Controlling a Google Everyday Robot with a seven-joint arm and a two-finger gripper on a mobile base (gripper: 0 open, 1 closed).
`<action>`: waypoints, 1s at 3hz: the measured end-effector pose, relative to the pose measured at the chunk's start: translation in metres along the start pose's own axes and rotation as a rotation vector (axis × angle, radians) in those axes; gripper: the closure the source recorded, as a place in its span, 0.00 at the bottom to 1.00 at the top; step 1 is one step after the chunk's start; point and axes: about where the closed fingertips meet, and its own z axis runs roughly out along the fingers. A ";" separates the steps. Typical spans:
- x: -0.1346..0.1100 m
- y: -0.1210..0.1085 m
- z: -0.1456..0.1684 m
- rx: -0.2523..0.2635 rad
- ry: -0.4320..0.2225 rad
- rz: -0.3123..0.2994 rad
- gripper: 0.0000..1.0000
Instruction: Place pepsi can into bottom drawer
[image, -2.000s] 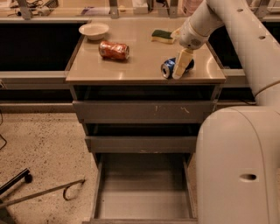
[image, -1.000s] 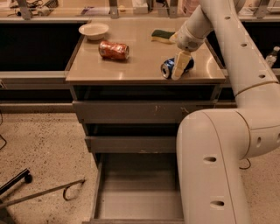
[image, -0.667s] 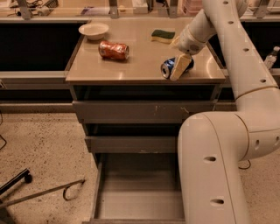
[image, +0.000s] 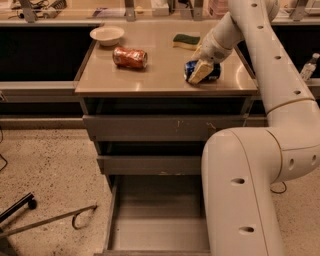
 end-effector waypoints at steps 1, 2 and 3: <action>-0.024 -0.001 0.001 0.009 -0.044 0.004 0.89; -0.049 0.013 -0.017 0.013 -0.096 0.001 1.00; -0.076 0.030 -0.058 0.081 -0.174 0.018 1.00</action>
Offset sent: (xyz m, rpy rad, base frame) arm -0.1244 0.0793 0.0089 0.1331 0.0290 0.0490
